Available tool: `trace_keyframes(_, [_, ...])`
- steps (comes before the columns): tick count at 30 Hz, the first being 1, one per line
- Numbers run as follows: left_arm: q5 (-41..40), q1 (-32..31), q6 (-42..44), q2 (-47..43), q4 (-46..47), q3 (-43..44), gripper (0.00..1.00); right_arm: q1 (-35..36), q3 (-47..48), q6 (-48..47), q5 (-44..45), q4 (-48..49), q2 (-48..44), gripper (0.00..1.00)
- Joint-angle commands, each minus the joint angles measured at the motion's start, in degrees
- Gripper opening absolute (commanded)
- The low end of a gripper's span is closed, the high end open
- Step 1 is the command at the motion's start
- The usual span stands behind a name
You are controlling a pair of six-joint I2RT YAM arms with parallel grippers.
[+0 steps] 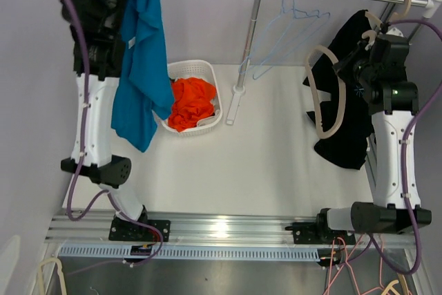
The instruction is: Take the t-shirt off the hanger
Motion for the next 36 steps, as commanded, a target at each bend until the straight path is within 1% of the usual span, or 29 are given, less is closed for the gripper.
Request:
trace_keyframes(1, [6.7, 1.0, -5.9, 4.2, 4.9, -2.2, 0.01, 0.0, 1.5, -3.3, 1.8, 13.8, 2.0, 0.0])
trace_keyframes(2, [7.5, 1.0, -6.7, 5.3, 5.6, -1.7, 0.01, 0.1, 2.4, -3.3, 2.0, 14.4, 4.2, 0.0])
trace_keyframes(5, [9.5, 1.0, -8.6, 8.9, 5.9, 1.0, 0.01, 1.5, 7.9, -5.3, 7.7, 14.7, 8.9, 0.0])
trace_keyframes(6, [9.5, 1.0, -8.8, 9.2, 6.3, 0.9, 0.01, 1.7, 11.4, -7.3, 9.8, 14.6, 10.1, 0.0])
trace_keyframes(7, [9.5, 1.0, -9.2, 9.0, 6.9, 0.3, 0.01, 1.7, 13.0, -8.3, 11.1, 14.5, 11.4, 0.0])
trace_keyframes(8, [10.2, 1.1, -9.7, 8.6, 7.3, -0.3, 0.01, 3.4, 14.9, -9.1, 12.6, 13.9, 14.3, 0.0])
trace_keyframes(9, [10.6, 1.1, -10.2, 8.3, 8.4, -2.3, 0.01, 3.9, 18.8, -11.2, 13.6, 13.7, 15.8, 0.0])
trace_keyframes(10, [11.1, 1.1, -10.6, 8.0, 8.7, -2.4, 0.01, 4.5, 20.5, -12.3, 16.1, 13.8, 17.1, 0.0])
trace_keyframes(12, [12.3, 1.1, -11.3, 6.7, 8.9, -5.1, 0.01, 6.2, 23.6, -14.2, 17.7, 14.2, 20.7, 0.0])
trace_keyframes(13, [12.2, 1.1, -11.7, 6.0, 9.1, -7.6, 0.01, 6.9, 25.1, -16.0, 18.4, 16.1, 21.5, 0.0])
trace_keyframes(14, [11.6, 1.1, -12.1, 4.9, 9.0, -12.1, 0.01, 7.6, 25.6, -16.7, 20.1, 17.3, 22.0, 0.0])
trace_keyframes(15, [8.3, 1.1, -12.7, 2.5, 8.4, -14.7, 0.01, 8.1, 25.8, -17.7, 20.3, 18.4, 22.5, 0.0])
trace_keyframes(16, [6.2, 1.1, -14.3, 1.1, 6.0, -23.2, 0.0, 8.9, 26.0, -18.8, 20.3, 20.4, 23.5, 0.0])
trace_keyframes(18, [4.0, 1.1, -16.3, -1.3, 4.6, -30.2, 0.01, 9.5, 28.6, -19.5, 19.4, 20.5, 25.0, 0.0])
trace_keyframes(19, [3.5, 1.0, -19.1, -3.7, 3.5, -37.3, 0.01, 9.6, 30.0, -19.6, 19.0, 19.9, 27.2, 0.0])
trace_keyframes(20, [2.6, 0.2, -20.5, -4.9, 3.3, -45.0, 0.01, 9.6, 33.8, -19.6, 18.5, 19.0, 28.6, 0.0])
trace_keyframes(21, [1.4, -0.3, -21.9, -5.9, 3.5, -48.5, 0.01, 9.8, 35.8, -19.7, 18.1, 17.3, 29.9, 0.0])
trace_keyframes(22, [0.7, -0.7, -24.1, -6.7, 4.5, -56.2, 0.01, 10.1, 37.3, -19.7, 17.6, 16.8, 32.3, 0.0])
trace_keyframes(23, [0.7, -1.2, -24.9, -6.4, 6.2, -62.1, 0.01, 10.3, 38.7, -20.3, 17.4, 16.9, 32.8, 0.0])
trace_keyframes(24, [0.7, -1.3, -25.6, -5.7, 6.3, -65.8, 0.01, 10.4, 38.5, -20.4, 17.2, 18.2, 33.2, 0.0])
trace_keyframes(26, [1.8, -1.1, -27.3, -1.1, 4.4, -68.3, 0.01, 11.0, 38.1, -21.1, 16.4, 19.6, 33.5, 0.0])
trace_keyframes(27, [3.3, -1.0, -27.6, 1.0, 3.4, -67.8, 0.01, 11.1, 38.2, -21.3, 16.3, 20.4, 33.7, 0.0])
trace_keyframes(28, [4.2, -0.5, -27.9, 5.4, 1.6, -67.2, 0.01, 11.0, 38.6, -21.5, 16.3, 20.4, 34.1, 0.0])
trace_keyframes(30, [7.9, 0.5, -28.8, 9.4, -1.6, -64.4, 0.01, 11.1, 41.0, -21.8, 16.2, 19.6, 35.6, 0.0])
trace_keyframes(31, [12.3, 1.6, -30.2, 11.2, -1.9, -64.0, 0.12, 11.1, 42.1, -21.8, 15.9, 19.1, 36.2, 0.0])
trace_keyframes(33, [14.6, 2.2, -31.4, 13.6, -1.0, -63.8, 0.17, 11.1, 44.0, -21.9, 15.6, 18.3, 37.7, 0.0])
trace_keyframes(34, [14.4, 2.2, -31.1, 13.2, -0.5, -64.4, 0.26, 11.0, 43.9, -21.9, 15.1, 18.4, 37.7, 0.0])
trace_keyframes(35, [12.2, 2.0, -30.8, 11.4, -0.4, -64.7, 0.37, 10.9, 43.7, -21.9, 14.9, 18.7, 37.7, 0.0])
trace_keyframes(36, [11.1, 1.9, -30.2, 10.3, -0.6, -65.0, 0.54, 10.9, 43.7, -21.8, 14.7, 18.7, 37.9, 0.0])
